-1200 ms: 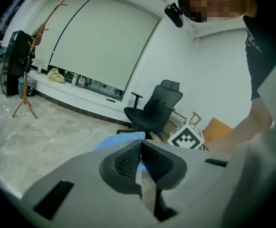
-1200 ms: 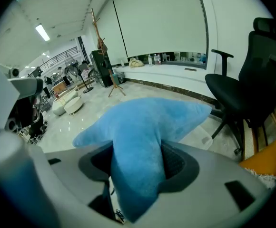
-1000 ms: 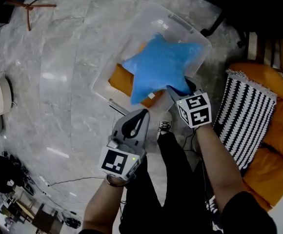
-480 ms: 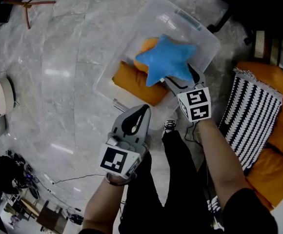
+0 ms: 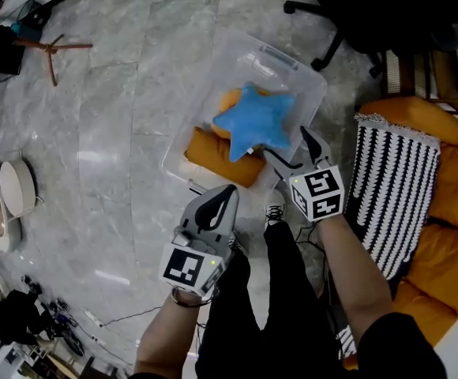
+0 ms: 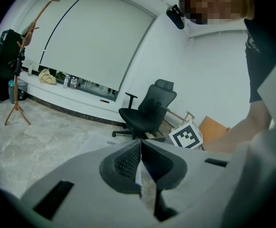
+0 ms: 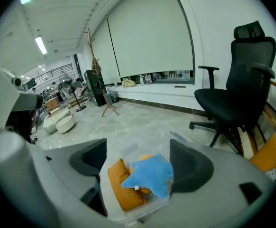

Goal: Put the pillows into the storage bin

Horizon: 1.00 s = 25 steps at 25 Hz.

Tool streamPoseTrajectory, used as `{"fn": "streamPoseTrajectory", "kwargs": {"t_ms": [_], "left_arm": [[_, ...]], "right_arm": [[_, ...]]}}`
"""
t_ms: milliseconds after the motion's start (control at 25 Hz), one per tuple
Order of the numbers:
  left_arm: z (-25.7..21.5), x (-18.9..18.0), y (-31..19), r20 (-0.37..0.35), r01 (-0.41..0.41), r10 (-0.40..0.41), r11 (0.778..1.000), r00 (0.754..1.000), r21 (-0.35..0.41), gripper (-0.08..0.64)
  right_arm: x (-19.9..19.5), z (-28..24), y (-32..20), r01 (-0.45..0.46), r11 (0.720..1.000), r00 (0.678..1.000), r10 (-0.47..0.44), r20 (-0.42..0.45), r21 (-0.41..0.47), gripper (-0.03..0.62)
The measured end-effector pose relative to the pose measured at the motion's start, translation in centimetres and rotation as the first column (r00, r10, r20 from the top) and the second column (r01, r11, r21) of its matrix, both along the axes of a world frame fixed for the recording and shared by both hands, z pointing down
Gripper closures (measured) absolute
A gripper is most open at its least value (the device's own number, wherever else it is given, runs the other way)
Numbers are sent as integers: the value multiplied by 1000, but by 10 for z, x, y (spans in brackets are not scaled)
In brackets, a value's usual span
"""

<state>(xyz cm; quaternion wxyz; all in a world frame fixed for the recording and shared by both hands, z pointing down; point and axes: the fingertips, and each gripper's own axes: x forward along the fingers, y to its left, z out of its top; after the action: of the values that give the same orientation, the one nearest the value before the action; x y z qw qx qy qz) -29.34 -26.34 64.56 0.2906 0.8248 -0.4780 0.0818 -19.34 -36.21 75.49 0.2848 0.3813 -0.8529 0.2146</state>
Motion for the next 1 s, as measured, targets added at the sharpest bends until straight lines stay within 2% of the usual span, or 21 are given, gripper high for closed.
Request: {"fn": "streamPoseTrajectory", "kwargs": {"t_ms": [80, 240, 480, 560, 720, 800, 1000], "left_arm": [[-18, 0, 8, 6, -15, 15, 1000, 1000, 0, 552], [-63, -2, 15, -24, -26, 27, 997, 999, 70, 552], [-144, -2, 27, -11, -54, 57, 984, 998, 169, 552], [-173, -3, 31, -10, -50, 53, 977, 999, 208, 552], [-226, -5, 37, -21, -41, 49, 959, 999, 279, 552], [-249, -6, 45, -18, -47, 55, 952, 998, 303, 552], [-288, -10, 58, 5, -71, 74, 932, 997, 355, 552]], "right_arm": [[1, -29, 9, -3, 1000, 1000, 2, 14, 23, 188], [-2, -89, 22, -16, 997, 999, 12, 47, 78, 233], [2, -183, 46, -59, 985, 995, 45, 91, 161, 278], [4, -215, 52, -71, 977, 993, 51, 104, 201, 321], [11, -284, 58, -108, 944, 991, 76, 113, 313, 423], [17, -317, 65, -138, 917, 988, 101, 118, 374, 584], [23, -378, 88, -161, 886, 984, 113, 136, 434, 589]]}}
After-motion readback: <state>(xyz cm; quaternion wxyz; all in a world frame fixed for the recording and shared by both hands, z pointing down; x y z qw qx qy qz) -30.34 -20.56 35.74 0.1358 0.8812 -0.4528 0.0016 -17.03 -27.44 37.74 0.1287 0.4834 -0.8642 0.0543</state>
